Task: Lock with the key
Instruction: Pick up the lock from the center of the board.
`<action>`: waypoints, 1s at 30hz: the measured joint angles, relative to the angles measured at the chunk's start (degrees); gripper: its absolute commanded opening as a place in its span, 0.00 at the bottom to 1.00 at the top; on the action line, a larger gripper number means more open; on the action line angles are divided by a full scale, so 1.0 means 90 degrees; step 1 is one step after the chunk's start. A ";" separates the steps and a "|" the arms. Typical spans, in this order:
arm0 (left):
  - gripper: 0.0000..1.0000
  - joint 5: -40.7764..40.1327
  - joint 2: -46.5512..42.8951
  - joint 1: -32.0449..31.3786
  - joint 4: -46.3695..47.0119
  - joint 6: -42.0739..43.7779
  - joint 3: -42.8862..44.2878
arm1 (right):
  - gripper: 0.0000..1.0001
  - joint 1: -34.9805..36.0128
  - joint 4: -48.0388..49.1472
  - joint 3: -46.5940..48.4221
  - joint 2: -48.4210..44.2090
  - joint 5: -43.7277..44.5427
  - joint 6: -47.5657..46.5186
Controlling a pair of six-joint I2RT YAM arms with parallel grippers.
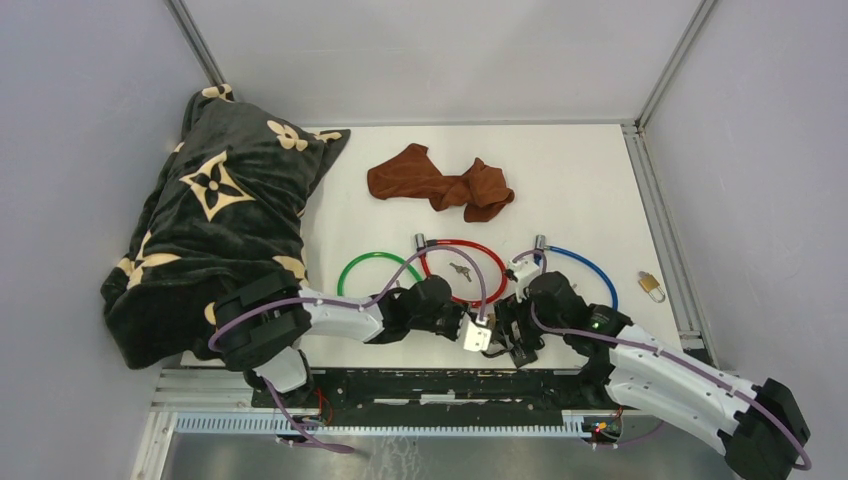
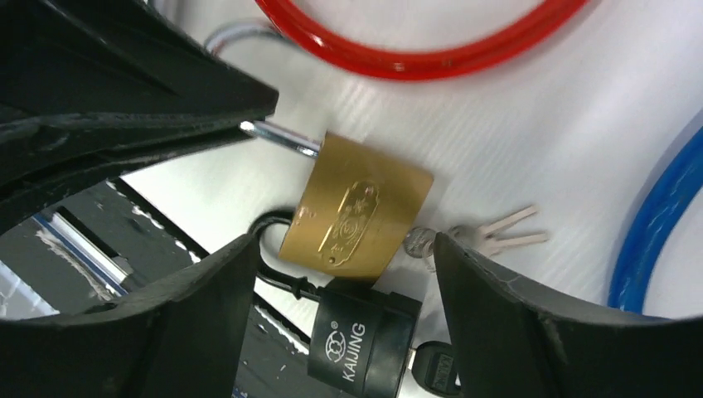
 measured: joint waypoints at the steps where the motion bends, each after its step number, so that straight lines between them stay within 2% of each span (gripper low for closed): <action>1: 0.02 0.0007 -0.0131 0.0002 -0.0104 -0.0236 0.0005 | 0.87 0.0000 0.0053 0.0000 -0.0143 0.0007 -0.0080; 7: 0.02 0.0250 -0.1059 0.0027 -0.0704 -0.1994 0.0029 | 0.96 -0.0112 0.0930 -0.0158 -0.1078 -0.0100 -0.0512; 11: 0.02 0.0522 -0.1552 0.0192 -0.0957 -0.3099 0.0029 | 0.98 -0.0304 0.1656 -0.0430 -0.1630 -0.0357 -0.0940; 18: 0.02 0.0959 -0.2431 0.1246 -0.0607 -0.4884 -0.0661 | 0.98 -0.0474 0.3854 -0.1739 -0.2157 -0.1715 -0.1409; 22: 0.02 0.0954 -0.2854 0.1698 -0.0328 -0.5387 -0.1326 | 0.98 -0.0474 0.4476 -0.2188 -0.2101 -0.2057 -0.1508; 30: 0.02 0.1129 -0.3458 0.1741 -0.0012 -0.5875 -0.2040 | 0.98 -0.0495 0.6521 -0.2188 -0.0780 -0.2140 -0.1552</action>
